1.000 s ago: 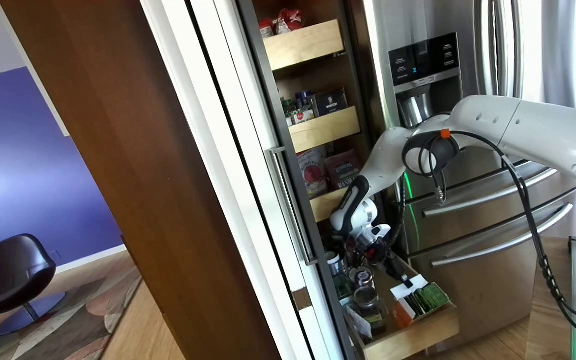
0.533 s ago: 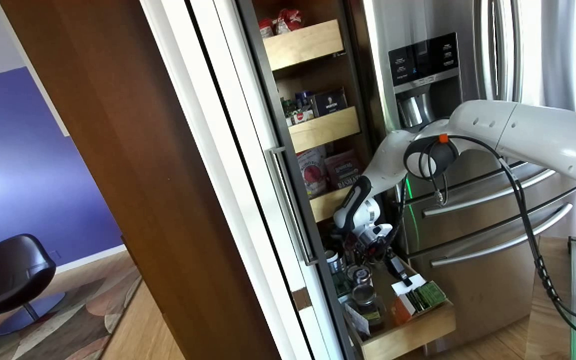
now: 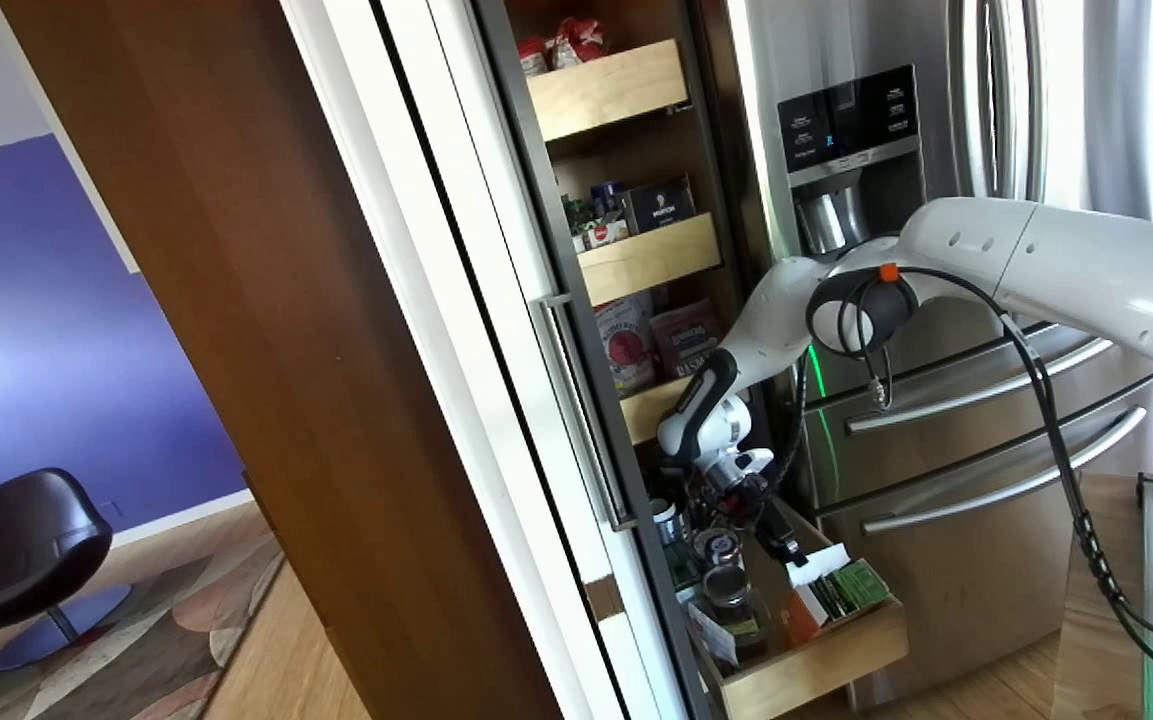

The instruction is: Move the box in the drawer forward, the place it horizontally

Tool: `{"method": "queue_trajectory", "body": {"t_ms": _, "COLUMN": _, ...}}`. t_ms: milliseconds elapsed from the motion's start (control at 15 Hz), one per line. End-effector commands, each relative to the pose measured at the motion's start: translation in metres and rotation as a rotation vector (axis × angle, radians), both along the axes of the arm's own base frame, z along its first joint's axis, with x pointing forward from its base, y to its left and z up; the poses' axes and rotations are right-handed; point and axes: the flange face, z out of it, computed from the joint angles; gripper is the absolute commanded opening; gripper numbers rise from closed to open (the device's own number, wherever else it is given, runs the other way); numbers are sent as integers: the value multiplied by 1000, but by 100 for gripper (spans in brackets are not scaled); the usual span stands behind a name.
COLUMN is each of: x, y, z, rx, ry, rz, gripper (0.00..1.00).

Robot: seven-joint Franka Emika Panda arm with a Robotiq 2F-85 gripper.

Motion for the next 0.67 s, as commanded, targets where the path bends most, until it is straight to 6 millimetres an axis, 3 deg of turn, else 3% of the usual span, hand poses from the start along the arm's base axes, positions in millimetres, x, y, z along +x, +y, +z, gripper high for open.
{"method": "queue_trajectory", "body": {"t_ms": 0, "x": 11, "y": 4, "z": 19, "rx": -67, "ry": -118, "rz": 42, "gripper": 100}}
{"method": "queue_trajectory", "body": {"t_ms": 333, "x": 15, "y": 16, "z": 27, "rx": -108, "ry": -176, "rz": 195, "gripper": 100}}
{"method": "queue_trajectory", "body": {"t_ms": 600, "x": -6, "y": 26, "z": 40, "rx": -33, "ry": -241, "rz": 380, "gripper": 100}}
